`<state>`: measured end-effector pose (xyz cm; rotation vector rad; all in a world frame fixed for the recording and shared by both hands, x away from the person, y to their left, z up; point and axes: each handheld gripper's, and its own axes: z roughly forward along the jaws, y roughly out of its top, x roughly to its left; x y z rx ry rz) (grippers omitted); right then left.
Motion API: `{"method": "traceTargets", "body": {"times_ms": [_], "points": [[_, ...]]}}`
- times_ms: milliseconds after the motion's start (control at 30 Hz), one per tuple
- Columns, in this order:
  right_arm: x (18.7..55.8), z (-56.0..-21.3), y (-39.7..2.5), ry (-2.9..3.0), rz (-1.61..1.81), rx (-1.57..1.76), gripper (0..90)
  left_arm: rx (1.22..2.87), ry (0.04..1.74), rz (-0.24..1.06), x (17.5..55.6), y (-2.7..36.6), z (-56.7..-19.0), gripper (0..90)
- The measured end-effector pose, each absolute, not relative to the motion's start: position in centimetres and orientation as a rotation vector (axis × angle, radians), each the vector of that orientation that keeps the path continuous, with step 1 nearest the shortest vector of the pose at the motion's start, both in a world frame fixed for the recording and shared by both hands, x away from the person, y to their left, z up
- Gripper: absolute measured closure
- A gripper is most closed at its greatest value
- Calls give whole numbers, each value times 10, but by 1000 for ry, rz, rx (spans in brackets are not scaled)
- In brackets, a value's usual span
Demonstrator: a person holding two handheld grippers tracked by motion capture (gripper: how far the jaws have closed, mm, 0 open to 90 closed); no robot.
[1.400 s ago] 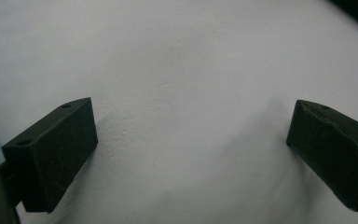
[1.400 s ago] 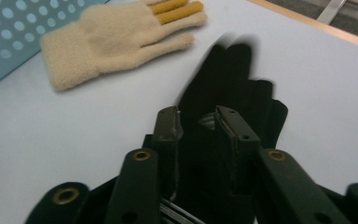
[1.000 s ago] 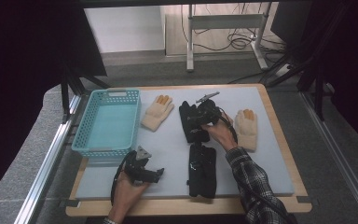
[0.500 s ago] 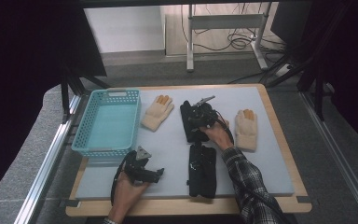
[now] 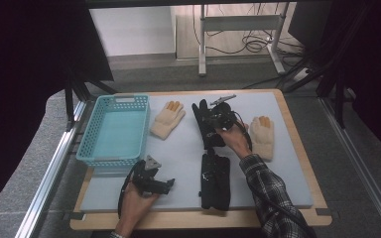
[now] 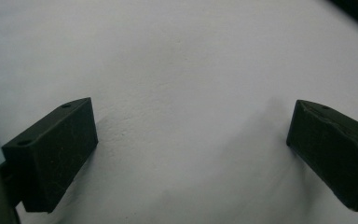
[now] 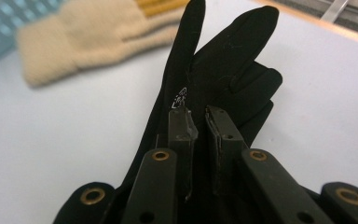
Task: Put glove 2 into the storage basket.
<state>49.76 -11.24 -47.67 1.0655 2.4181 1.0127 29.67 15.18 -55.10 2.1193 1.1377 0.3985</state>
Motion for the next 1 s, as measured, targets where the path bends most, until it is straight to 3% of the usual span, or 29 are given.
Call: {"method": "traceTargets", "body": {"times_ms": [400, 1000], "points": [[448, -431, -125, 2410, 1133, 1033, 792, 2121, 1135, 400, 297, 152, -551, 19], [334, -449, -132, 2487, 1186, 1029, 789, 2119, 1137, 401, 297, 152, -551, 19]]}}
